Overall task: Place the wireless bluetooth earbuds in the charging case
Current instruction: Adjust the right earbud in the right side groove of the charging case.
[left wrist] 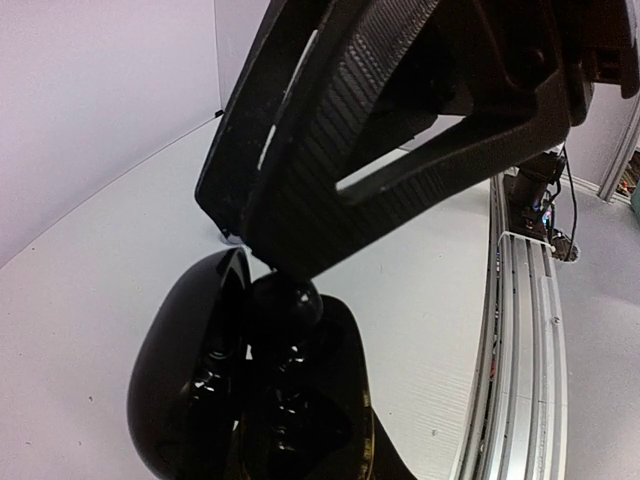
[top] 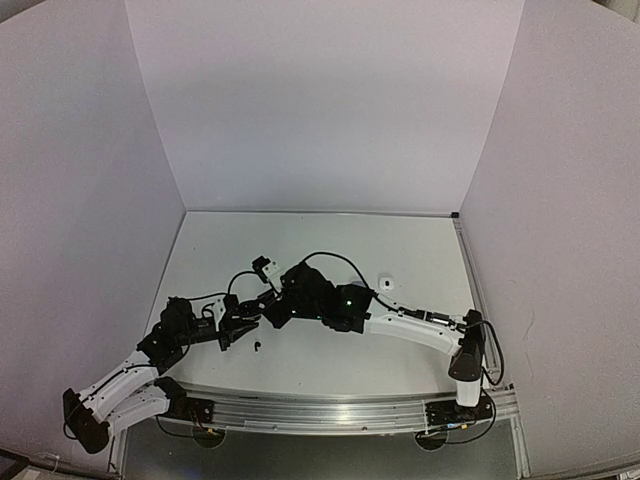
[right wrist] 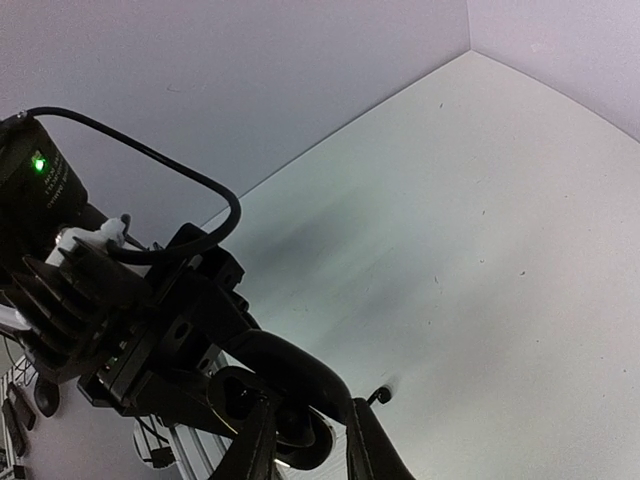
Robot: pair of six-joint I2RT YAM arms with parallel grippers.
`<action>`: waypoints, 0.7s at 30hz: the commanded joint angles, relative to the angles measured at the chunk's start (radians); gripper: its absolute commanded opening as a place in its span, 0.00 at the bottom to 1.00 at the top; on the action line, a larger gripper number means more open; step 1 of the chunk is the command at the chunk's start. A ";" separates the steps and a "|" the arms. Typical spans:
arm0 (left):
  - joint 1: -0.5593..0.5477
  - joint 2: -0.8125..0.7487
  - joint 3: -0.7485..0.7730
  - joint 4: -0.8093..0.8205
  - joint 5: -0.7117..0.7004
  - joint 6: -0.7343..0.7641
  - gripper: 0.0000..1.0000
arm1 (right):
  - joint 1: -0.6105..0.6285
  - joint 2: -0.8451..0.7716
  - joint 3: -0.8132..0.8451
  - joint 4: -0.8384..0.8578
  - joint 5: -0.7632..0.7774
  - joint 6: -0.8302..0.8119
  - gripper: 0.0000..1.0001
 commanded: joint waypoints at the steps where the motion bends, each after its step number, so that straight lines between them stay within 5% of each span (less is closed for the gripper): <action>1: -0.005 0.009 -0.001 0.037 -0.007 0.006 0.00 | 0.006 -0.030 0.027 0.000 -0.038 0.024 0.23; 21: -0.005 0.011 0.007 0.047 0.003 0.026 0.00 | 0.006 0.044 0.031 -0.014 -0.037 0.012 0.15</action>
